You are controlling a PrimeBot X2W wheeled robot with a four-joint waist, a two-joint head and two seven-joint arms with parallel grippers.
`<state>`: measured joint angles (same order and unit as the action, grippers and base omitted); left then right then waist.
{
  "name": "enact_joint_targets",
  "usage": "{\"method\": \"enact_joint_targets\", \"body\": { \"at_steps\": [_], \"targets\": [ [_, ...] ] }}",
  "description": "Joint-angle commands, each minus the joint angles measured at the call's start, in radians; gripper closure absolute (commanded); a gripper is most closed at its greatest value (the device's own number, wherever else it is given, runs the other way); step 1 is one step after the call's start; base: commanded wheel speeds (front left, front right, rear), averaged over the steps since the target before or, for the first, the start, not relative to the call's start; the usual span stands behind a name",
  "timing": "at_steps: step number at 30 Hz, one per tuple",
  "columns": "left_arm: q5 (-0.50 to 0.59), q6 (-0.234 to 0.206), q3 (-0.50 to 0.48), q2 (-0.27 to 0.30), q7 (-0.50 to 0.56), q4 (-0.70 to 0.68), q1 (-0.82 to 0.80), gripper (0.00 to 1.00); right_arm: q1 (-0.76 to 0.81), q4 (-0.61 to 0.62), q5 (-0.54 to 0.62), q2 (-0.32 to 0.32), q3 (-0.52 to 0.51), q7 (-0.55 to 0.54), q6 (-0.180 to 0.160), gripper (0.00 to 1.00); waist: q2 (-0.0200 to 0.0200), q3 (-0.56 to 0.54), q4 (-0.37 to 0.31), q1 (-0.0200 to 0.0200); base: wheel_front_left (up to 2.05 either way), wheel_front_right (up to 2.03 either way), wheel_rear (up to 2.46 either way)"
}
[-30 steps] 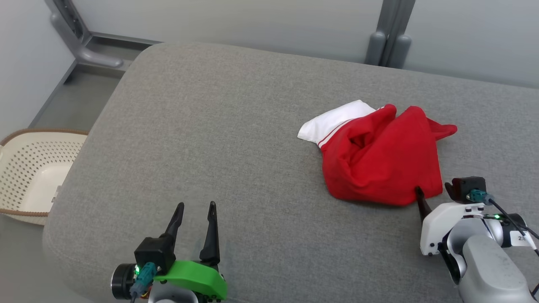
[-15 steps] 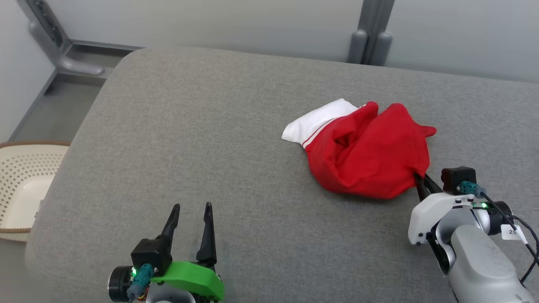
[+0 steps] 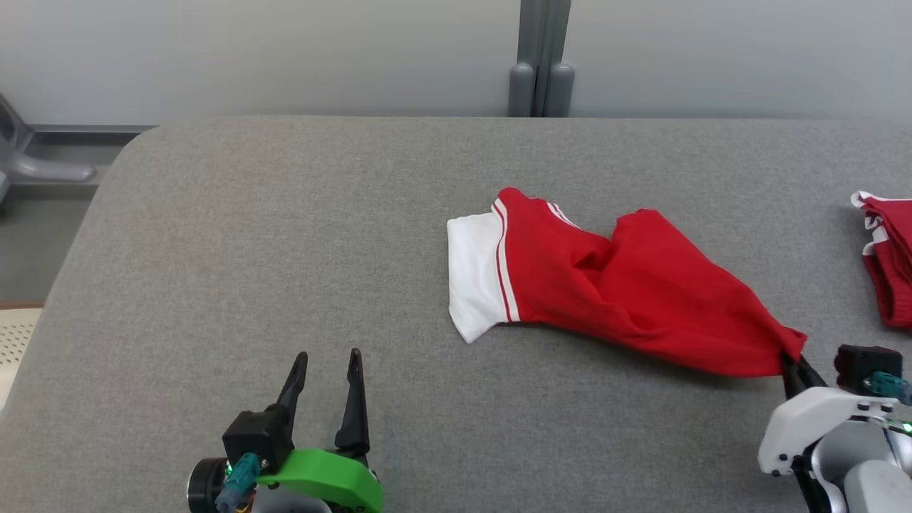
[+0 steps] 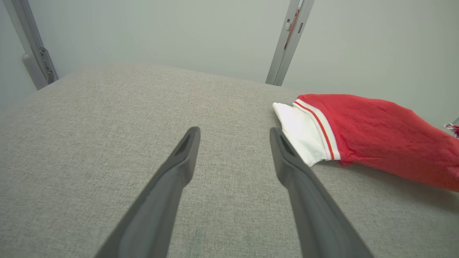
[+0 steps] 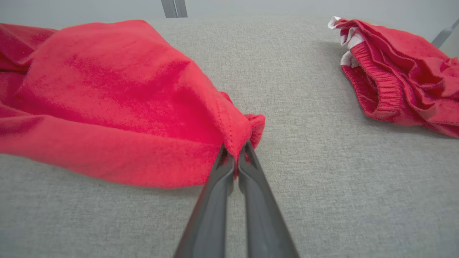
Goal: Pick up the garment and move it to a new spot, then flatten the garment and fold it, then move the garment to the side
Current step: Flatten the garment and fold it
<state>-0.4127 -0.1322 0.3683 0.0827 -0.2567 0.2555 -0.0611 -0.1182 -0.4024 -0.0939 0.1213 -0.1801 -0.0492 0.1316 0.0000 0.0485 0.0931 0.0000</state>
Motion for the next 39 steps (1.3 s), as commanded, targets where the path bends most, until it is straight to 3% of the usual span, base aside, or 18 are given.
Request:
{"method": "enact_joint_targets", "body": {
  "at_steps": [1,7,8,9,10,11,12,18,25,31,39],
  "targets": [
    [0.001,0.001,0.001,0.002,-0.005,-0.003,-0.006,0.00,0.025,0.046,0.013,-0.004,-0.031,-0.021,-0.002,1.00,0.0000,0.017,-0.008,0.0000,0.00,0.00,0.00],
    [0.004,0.007,0.000,0.002,-0.007,0.007,-0.028,0.00,0.077,0.134,0.042,-0.035,-0.132,-0.071,-0.002,1.00,0.0000,0.037,-0.003,0.0000,0.00,0.00,0.00],
    [0.004,0.007,-0.001,0.002,-0.008,0.010,-0.030,0.00,0.076,0.133,0.048,-0.038,-0.143,-0.066,-0.002,0.91,0.0000,0.036,-0.003,0.0000,0.00,0.00,0.00],
    [0.003,0.008,-0.002,0.003,-0.008,0.012,-0.030,0.00,0.076,0.128,0.054,-0.041,-0.147,-0.062,-0.002,0.75,0.0000,0.033,-0.003,0.0000,0.00,0.00,0.00],
    [0.002,0.007,-0.003,0.003,-0.008,0.016,-0.029,0.00,0.079,0.121,0.071,-0.043,-0.149,-0.062,-0.002,0.50,0.0000,0.029,-0.003,0.0000,0.00,0.00,0.00],
    [0.001,0.006,-0.004,0.003,-0.009,0.020,-0.027,0.00,0.080,0.117,0.083,-0.043,-0.146,-0.057,-0.002,0.09,0.0000,0.025,-0.004,0.0000,0.00,0.00,0.00],
    [-0.001,0.006,-0.006,0.003,-0.009,0.023,-0.025,0.00,0.079,0.114,0.085,-0.046,-0.145,-0.047,-0.002,0.00,0.0000,0.018,-0.006,0.0000,0.00,0.00,0.00],
    [-0.001,0.015,0.002,0.010,-0.007,0.035,-0.029,0.00,0.077,0.149,0.085,-0.057,-0.137,0.010,-0.002,0.00,0.0000,-0.018,-0.030,0.0000,0.00,0.00,0.00],
    [0.022,0.033,0.034,0.018,0.048,0.092,-0.108,0.00,0.071,0.303,0.099,-0.067,-0.088,0.045,-0.002,0.00,0.0000,-0.018,-0.107,0.0000,0.00,0.00,0.00],
    [0.010,0.052,0.063,0.001,0.111,0.216,-0.233,0.00,0.058,0.382,0.071,-0.070,0.007,0.037,-0.002,0.00,0.0000,0.040,-0.201,0.0000,0.00,0.00,0.00],
    [-0.016,0.068,0.068,-0.013,0.201,0.434,-0.387,0.00,0.028,0.361,0.026,-0.070,0.082,0.051,-0.002,0.00,0.0000,0.122,-0.309,0.0000,0.00,0.00,0.00]
  ]
}}
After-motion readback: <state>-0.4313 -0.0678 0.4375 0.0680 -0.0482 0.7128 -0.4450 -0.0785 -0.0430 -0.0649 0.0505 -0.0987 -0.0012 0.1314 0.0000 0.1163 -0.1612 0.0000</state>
